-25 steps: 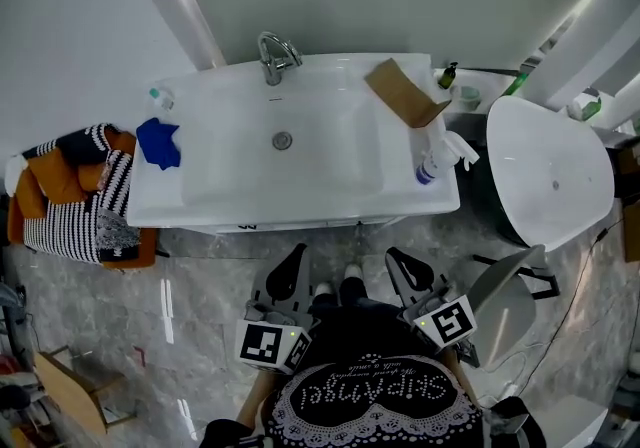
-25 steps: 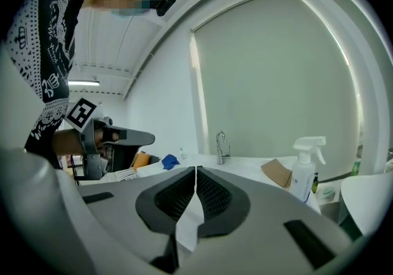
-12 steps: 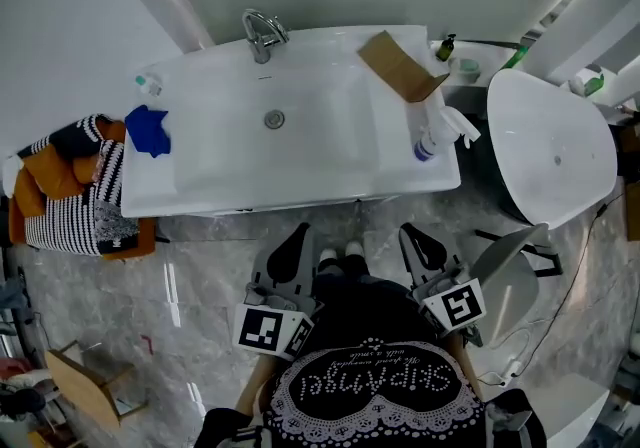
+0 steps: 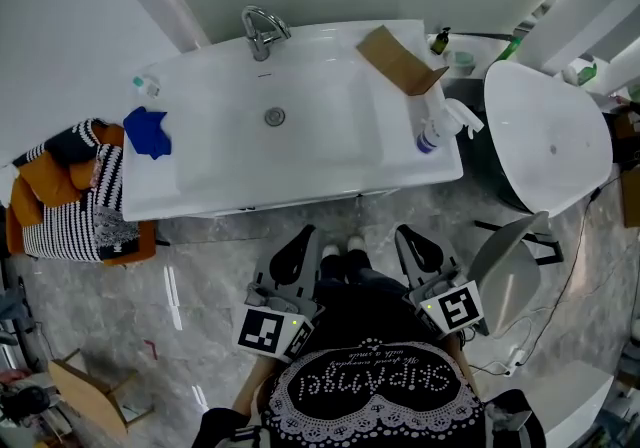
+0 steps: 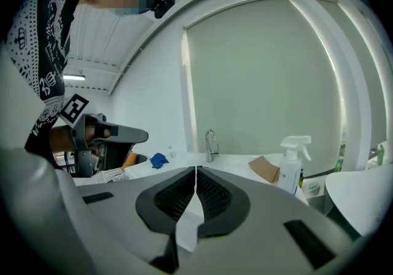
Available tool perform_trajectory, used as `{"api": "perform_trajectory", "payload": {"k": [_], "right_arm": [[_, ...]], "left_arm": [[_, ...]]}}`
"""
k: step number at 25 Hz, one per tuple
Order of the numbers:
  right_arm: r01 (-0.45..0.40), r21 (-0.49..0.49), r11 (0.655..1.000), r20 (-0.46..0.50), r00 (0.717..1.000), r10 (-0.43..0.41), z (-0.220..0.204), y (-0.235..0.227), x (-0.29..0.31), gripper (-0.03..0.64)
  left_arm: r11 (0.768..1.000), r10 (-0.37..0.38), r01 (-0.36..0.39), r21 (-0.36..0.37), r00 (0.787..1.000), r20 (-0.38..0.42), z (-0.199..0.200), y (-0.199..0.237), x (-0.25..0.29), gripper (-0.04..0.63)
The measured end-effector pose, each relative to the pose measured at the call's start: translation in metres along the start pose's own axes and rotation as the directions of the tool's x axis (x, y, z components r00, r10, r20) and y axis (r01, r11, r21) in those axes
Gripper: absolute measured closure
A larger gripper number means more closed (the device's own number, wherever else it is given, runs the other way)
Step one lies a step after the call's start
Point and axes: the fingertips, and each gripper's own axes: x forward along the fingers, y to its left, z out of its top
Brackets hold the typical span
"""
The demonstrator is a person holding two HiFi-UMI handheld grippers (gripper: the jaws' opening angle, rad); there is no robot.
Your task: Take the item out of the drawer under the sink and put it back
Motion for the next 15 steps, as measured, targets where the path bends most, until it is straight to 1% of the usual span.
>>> {"api": "perform_trajectory", "payload": {"k": [2, 5, 7, 10, 12, 15], "right_arm": [[-0.010, 0.005, 1.000, -0.003, 1.000, 0.010, 0.000, 0.011, 0.003, 0.597], [-0.019, 0.013, 1.000, -0.006, 1.000, 0.019, -0.006, 0.024, 0.004, 0.597], [-0.023, 0.016, 1.000, -0.013, 1.000, 0.023, -0.016, 0.030, 0.006, 0.597], [-0.027, 0.022, 0.999, -0.028, 0.999, 0.028, -0.029, 0.039, 0.009, 0.597], [-0.021, 0.027, 0.999, -0.044, 0.999, 0.022, -0.035, 0.042, 0.010, 0.597], [-0.002, 0.025, 1.000, -0.069, 0.998, 0.003, -0.044, 0.041, 0.016, 0.597]], "left_arm": [[1.000, 0.004, -0.004, 0.001, 1.000, -0.015, -0.003, 0.005, -0.007, 0.591], [1.000, -0.003, 0.005, 0.029, 0.999, -0.054, -0.016, 0.012, -0.017, 0.591], [0.999, -0.006, 0.008, 0.040, 0.998, -0.056, -0.021, 0.016, -0.020, 0.591], [1.000, -0.009, 0.011, 0.030, 0.999, -0.053, -0.026, 0.017, -0.025, 0.591], [1.000, -0.017, 0.019, 0.017, 0.998, -0.064, -0.030, 0.017, -0.030, 0.591], [1.000, -0.021, 0.023, 0.018, 0.996, -0.083, -0.033, 0.024, -0.033, 0.591]]}}
